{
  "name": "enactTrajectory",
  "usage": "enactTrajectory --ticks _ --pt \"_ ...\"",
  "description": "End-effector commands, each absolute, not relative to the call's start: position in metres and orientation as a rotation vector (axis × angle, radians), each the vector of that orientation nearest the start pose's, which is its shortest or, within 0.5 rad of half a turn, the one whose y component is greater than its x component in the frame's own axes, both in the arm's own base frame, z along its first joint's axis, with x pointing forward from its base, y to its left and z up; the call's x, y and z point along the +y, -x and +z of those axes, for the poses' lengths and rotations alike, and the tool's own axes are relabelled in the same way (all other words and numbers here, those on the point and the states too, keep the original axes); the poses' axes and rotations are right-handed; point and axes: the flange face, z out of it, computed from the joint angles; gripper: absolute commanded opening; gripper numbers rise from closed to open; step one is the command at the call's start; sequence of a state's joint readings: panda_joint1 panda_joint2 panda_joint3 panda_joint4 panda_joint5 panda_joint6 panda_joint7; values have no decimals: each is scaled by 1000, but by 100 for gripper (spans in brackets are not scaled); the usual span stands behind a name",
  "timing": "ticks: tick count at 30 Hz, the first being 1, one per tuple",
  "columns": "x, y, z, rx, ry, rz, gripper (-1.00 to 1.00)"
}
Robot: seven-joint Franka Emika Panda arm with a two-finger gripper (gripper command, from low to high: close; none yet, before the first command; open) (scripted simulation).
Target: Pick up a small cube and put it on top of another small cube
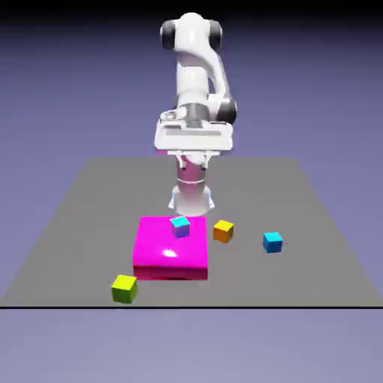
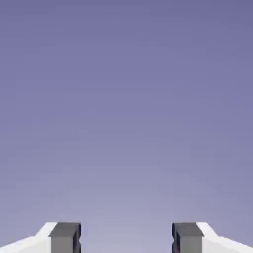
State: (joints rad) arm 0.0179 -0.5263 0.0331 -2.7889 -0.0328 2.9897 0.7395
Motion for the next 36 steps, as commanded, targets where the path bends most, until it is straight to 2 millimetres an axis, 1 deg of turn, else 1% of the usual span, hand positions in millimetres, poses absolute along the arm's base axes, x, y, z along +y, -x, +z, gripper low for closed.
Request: enactTrajectory --ticks 1,3,6,9,12,16,21,25,29,30,32,35,36 --pt "38 -403 433 820 2663 -920 0" --pt "67 -411 408 693 2813 -805 0" --pt "110 -415 370 482 3016 -623 0" --pt "151 -411 331 249 3188 -437 0" --pt "190 -401 294 -6 3324 -254 0" --pt "236 -377 249 -375 3448 -25 0" --pt "289 -339 204 -865 3505 211 0" --pt "327 -304 178 -1258 3479 343 0" --pt "362 -269 161 -1628 3401 416 0" --pt "371 -261 158 -1715 3375 424 0" --pt "373 -259 158 -1735 3369 426 0" --pt "342 -264 102 -1736 3368 425 0" --pt "341 -264 100 -1737 3368 425 0"
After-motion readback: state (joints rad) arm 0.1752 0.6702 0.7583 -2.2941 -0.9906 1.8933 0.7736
